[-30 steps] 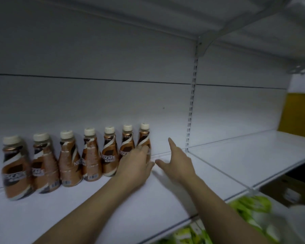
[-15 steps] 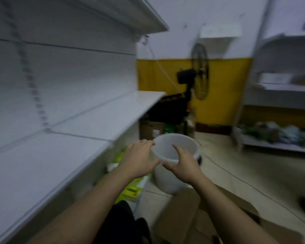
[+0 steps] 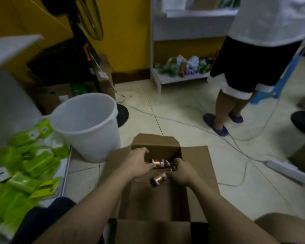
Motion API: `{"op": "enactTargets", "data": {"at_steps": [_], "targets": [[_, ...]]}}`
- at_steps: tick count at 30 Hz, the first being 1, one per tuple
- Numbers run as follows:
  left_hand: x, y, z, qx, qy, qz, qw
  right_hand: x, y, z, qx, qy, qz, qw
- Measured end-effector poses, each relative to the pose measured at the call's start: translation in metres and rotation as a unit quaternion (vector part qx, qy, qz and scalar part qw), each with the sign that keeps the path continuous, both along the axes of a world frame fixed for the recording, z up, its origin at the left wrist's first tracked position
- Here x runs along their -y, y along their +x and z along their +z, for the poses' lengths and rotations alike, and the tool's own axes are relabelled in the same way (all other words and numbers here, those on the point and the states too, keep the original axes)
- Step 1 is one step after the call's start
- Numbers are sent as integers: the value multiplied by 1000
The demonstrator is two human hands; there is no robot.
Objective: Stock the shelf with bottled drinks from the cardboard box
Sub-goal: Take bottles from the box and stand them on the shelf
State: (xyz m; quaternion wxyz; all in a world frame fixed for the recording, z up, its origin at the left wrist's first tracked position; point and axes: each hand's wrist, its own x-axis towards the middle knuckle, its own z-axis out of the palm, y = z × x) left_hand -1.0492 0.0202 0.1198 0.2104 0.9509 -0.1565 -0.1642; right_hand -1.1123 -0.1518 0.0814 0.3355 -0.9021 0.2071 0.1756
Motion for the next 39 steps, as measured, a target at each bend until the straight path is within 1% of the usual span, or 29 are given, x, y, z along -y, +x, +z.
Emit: {"op": "enactTargets", "data": {"at_steps": [2, 4, 7, 8, 10, 11, 13, 16, 18, 20, 22, 24, 26, 28, 29, 31, 32, 35, 37, 39], "targets": [[14, 14, -35, -59, -4, -8, 998, 12, 4, -36, -51, 33, -17, 998], [18, 22, -61, -97, -15, -6, 995, 19, 6, -62, -97, 61, -13, 993], [28, 55, -123, -150, 11, 0, 989, 21, 25, -118, -171, 83, -27, 981], [29, 66, -142, -171, 22, 5, 985, 18, 33, -135, -179, 87, -31, 980], [32, 87, -175, -192, 40, 20, 980, 8, 51, -161, -154, 116, -25, 981], [35, 97, -192, -194, 47, 30, 979, 3, 62, -173, -147, 136, -33, 979], [42, 115, -224, -192, 59, 45, 979, -2, 87, -196, -153, 172, -86, 969], [56, 141, -266, -173, 78, 7, 982, -2, 111, -234, -159, 193, -177, 952], [65, 156, -293, -140, 97, -42, 985, 0, 119, -258, -167, 202, -256, 931], [75, 166, -319, -116, 88, -87, 985, 2, 121, -283, -171, 212, -323, 906], [84, 170, -341, -91, 83, -97, 988, -1, 122, -306, -162, 231, -364, 887], [87, 171, -358, -57, 115, -80, 989, -8, 123, -320, -143, 260, -402, 866], [87, 170, -366, -56, 129, -58, 988, -16, 125, -328, -127, 303, -445, 833], [86, 168, -364, -60, 120, -38, 990, -20, 128, -329, -119, 347, -478, 798], [85, 167, -360, -63, 118, -26, 991, -20, 128, -326, -116, 359, -482, 791], [81, 162, -350, -101, 116, 0, 988, -20, 124, -317, -115, 364, -472, 794], [77, 159, -345, -140, 108, 15, 984, -19, 120, -312, -117, 363, -466, 798], [58, 144, -326, -270, 79, 80, 956, -19, 101, -290, -129, 368, -455, 801], [41, 130, -309, -322, 51, 121, 938, -21, 86, -270, -139, 382, -431, 806], [24, 115, -286, -357, -2, 146, 922, -24, 75, -245, -133, 391, -402, 817]]}}
